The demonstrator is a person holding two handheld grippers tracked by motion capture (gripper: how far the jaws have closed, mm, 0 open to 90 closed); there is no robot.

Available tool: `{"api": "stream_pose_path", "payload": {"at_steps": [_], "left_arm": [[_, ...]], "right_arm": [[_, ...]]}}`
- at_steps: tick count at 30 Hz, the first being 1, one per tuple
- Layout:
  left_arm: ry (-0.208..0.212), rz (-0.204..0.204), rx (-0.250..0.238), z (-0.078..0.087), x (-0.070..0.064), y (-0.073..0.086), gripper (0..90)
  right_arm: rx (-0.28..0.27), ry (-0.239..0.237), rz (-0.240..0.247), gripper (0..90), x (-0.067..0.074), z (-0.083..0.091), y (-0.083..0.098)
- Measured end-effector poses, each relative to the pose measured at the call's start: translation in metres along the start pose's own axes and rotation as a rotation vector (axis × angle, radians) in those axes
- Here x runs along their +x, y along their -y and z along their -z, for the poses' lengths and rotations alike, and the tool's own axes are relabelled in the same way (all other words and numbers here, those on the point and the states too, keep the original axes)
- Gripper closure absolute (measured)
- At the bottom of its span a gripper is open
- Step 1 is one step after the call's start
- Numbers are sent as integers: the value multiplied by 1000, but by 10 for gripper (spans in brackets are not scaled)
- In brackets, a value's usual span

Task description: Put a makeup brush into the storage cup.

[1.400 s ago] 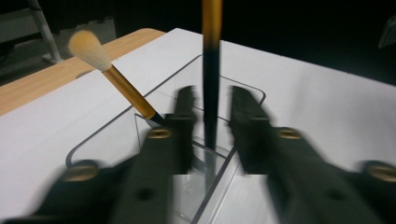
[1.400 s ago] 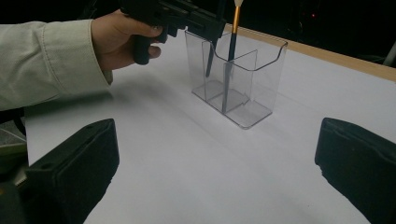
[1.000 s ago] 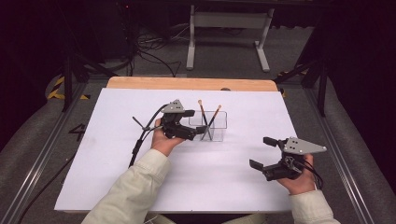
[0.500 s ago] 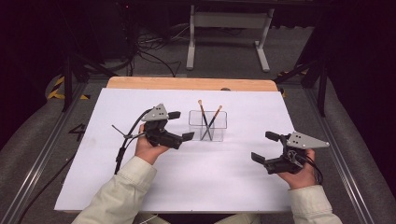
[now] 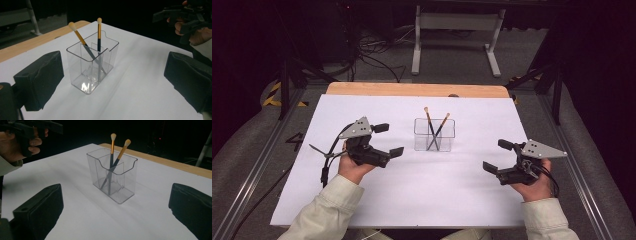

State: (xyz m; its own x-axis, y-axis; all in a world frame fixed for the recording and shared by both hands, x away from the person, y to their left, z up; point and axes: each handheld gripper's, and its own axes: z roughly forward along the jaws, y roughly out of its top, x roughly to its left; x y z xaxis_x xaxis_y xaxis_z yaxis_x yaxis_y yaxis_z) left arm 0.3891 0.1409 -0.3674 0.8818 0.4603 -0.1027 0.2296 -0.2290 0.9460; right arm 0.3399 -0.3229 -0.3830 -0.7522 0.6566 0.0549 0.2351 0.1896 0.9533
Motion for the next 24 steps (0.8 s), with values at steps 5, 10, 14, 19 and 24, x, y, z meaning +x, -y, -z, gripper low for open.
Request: {"api": "stream_pose_path", "payload": {"at_steps": [5,10,14,19,24], "left_arm": [[-6,5,-11,18,0,7,29],[-16,5,-9,32,2,13,27],[-31,-2,-8,42,2,18,25],[-46,-2,-7,51,3,27,24],[-67,21,-14,62,6,38,22]], "right_arm": [[-2,7,-2,0,0,1,0],[0,9,-1,0,0,1,0],[4,10,-1,0,0,1,1],[2,11,-1,0,0,2,2],[5,10,0,0,0,1,3]]}}
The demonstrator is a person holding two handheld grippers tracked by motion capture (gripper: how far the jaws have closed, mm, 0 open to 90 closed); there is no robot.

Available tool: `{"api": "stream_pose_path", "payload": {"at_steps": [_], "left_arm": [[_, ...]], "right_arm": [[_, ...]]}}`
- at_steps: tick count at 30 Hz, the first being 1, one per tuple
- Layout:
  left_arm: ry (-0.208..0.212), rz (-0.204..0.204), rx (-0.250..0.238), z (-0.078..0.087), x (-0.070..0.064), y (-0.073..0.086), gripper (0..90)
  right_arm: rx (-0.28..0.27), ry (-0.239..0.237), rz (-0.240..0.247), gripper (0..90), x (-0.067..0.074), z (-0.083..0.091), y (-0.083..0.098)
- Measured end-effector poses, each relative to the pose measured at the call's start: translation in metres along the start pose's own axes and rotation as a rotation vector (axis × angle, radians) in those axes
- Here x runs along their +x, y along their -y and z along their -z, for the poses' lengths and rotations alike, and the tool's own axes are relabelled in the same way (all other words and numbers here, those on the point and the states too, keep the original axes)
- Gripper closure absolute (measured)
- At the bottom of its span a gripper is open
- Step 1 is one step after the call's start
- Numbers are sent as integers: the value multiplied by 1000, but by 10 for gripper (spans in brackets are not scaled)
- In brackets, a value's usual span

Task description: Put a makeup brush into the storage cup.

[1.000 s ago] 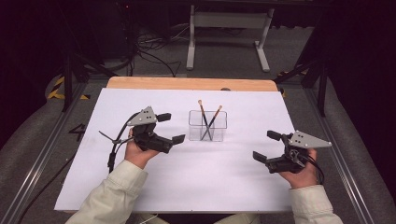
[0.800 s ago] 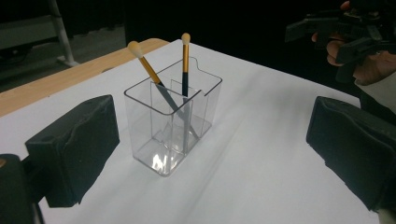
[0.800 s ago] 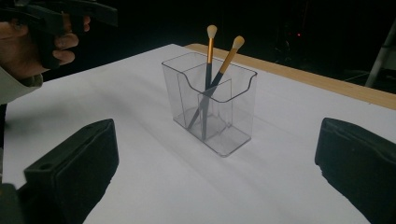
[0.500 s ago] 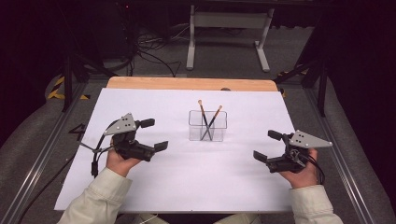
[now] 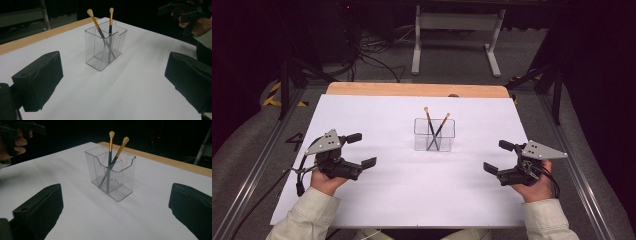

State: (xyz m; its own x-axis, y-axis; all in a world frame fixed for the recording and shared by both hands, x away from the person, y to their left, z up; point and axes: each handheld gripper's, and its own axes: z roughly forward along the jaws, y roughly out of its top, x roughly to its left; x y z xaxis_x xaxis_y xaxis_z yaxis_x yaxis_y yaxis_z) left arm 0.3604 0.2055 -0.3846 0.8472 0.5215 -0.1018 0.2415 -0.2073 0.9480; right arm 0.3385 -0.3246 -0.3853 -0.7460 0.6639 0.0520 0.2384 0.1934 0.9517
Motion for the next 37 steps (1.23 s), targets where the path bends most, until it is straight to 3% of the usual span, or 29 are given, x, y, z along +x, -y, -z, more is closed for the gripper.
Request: {"api": "stream_pose_path", "payload": {"at_steps": [5,13,22,29,37], "left_arm": [[-20,2,9,7,3,10,22],[-40,-10,-26,15,4,28,23],[-39,29,-27,18,11,47,24],[-46,5,-9,14,10,49,24],[-44,18,-18,14,11,49,24]], "right_arm": [[1,5,1,0,0,-1,1],[3,8,-3,0,-1,0,3],[7,16,-15,0,-3,2,7],[9,15,-18,0,-3,2,9],[6,20,-23,0,-3,3,9]]}}
